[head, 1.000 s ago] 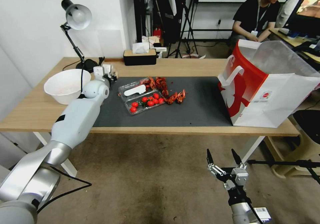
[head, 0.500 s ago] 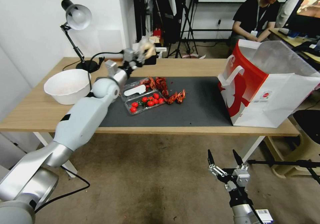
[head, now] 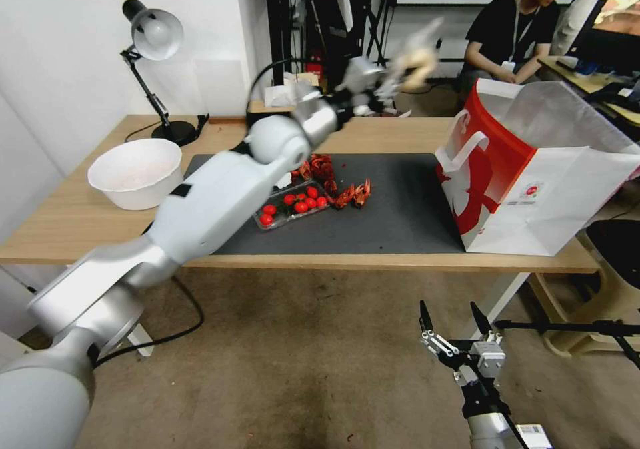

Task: Pick up the trash from the table and place it into the takeout bag.

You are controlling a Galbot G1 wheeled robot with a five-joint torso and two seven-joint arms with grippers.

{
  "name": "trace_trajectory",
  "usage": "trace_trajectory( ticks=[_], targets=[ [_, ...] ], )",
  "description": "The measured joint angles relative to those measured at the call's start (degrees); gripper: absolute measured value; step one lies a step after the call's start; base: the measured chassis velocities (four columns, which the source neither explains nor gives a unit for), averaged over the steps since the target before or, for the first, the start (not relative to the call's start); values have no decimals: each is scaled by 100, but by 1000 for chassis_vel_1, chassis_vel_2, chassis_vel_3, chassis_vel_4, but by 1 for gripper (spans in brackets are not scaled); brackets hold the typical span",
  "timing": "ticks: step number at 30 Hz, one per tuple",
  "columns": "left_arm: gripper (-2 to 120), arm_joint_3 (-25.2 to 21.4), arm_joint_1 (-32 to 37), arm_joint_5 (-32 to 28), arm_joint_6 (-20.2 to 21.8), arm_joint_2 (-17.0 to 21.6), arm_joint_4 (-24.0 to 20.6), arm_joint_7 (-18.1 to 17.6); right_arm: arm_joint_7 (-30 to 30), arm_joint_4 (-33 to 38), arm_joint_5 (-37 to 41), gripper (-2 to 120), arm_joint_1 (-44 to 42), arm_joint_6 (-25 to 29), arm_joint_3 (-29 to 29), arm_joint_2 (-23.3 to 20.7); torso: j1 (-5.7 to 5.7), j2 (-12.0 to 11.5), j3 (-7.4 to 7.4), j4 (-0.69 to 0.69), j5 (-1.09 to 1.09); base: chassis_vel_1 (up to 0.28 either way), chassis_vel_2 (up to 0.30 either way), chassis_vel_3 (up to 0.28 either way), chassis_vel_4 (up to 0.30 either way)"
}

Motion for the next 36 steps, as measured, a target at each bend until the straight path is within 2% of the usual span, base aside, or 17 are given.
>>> trace_trajectory(
  ticks=[2, 4, 9, 16, 21, 25, 36],
  targets=[
    [5, 21, -16, 0, 10, -45, 15, 0, -1, -2, -3, 100, -6, 6, 1, 6, 0, 0, 0, 0, 0, 0, 0, 0, 0],
    [5, 171, -124, 25, 40, -317, 169, 0, -7, -24, -30, 100, -43, 56, 12, 47, 0, -1, 1, 0, -1, 0, 0, 0, 0],
    [5, 454, -296, 43, 64, -577, 390, -16, -14, -73, -55, 100, -50, 89, 14, 105, 0, -1, 0, 1, -1, 0, 0, 0, 0],
    [5, 732, -642, 194, 79, -1066, 1000, -122, -21, -95, -125, 100, -46, 109, -24, 191, 0, 0, 0, 1, -2, 0, 0, 0, 0],
    [5, 857, -777, 370, 195, -1211, 1199, -186, -21, -114, -132, 100, -43, 112, -25, 198, 1, -1, 1, 1, -1, 0, 0, 0, 0],
    [5, 894, -848, 718, 389, -1342, 1322, -419, -22, -164, -142, 100, -18, 115, -28, 218, 0, -1, 0, 1, -1, 0, 0, 0, 0],
    [5, 955, -882, 847, 387, -1451, 1485, -437, -23, -256, -147, 100, 14, 121, -20, 209, 0, 0, 1, 1, -2, 0, 0, 0, 0]
  ],
)
